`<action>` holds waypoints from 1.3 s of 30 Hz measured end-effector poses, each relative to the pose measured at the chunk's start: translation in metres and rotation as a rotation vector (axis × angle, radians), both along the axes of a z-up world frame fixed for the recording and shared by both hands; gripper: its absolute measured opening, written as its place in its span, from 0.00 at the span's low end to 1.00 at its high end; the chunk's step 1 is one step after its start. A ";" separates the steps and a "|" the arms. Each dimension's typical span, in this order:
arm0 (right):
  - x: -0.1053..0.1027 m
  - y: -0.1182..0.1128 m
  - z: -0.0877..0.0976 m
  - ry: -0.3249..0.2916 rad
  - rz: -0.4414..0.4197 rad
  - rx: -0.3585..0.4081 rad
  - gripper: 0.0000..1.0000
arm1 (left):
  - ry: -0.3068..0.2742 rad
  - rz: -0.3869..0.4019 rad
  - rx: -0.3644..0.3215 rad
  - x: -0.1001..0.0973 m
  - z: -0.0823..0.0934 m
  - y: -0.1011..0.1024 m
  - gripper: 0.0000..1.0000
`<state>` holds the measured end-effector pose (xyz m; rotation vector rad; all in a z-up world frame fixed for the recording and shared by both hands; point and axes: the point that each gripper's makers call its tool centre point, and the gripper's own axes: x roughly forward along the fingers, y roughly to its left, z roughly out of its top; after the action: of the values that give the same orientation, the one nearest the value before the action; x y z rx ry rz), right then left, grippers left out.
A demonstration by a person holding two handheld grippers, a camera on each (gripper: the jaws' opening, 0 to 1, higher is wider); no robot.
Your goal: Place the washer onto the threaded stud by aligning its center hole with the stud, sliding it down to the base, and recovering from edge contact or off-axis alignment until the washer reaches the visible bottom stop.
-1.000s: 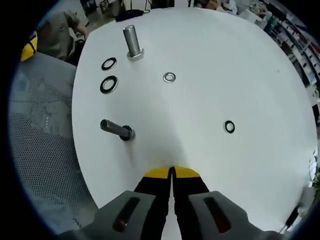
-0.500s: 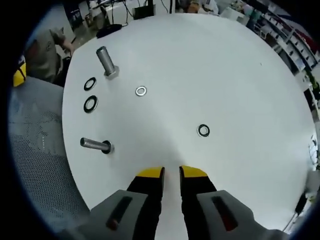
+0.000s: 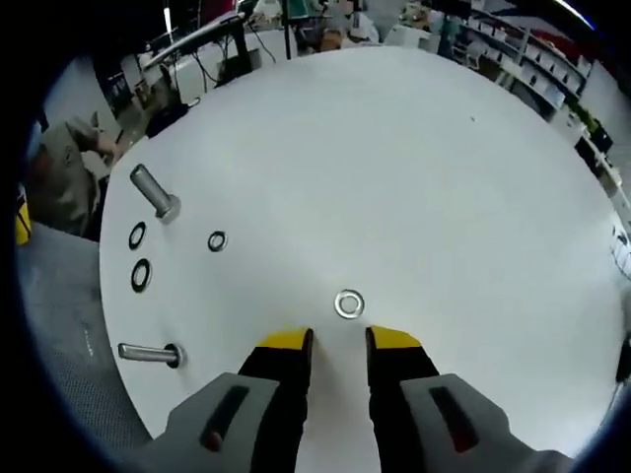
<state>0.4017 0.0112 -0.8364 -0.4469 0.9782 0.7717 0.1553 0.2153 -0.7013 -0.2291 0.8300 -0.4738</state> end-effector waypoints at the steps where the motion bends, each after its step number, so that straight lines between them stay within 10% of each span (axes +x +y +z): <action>1: 0.001 0.001 0.000 -0.005 0.002 0.004 0.23 | 0.001 0.000 0.001 0.000 0.000 0.000 0.00; 14: 0.003 0.008 -0.003 -0.041 0.004 0.023 0.15 | 0.008 0.003 0.005 0.000 -0.001 0.000 0.00; 39: -0.147 -0.014 -0.006 0.086 0.511 -0.201 0.15 | -0.029 0.010 -0.009 0.003 0.004 0.000 0.00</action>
<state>0.2547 -0.0025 -0.8427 -0.8641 1.0391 1.1631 0.1583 0.2156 -0.6972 -0.2345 0.7985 -0.4703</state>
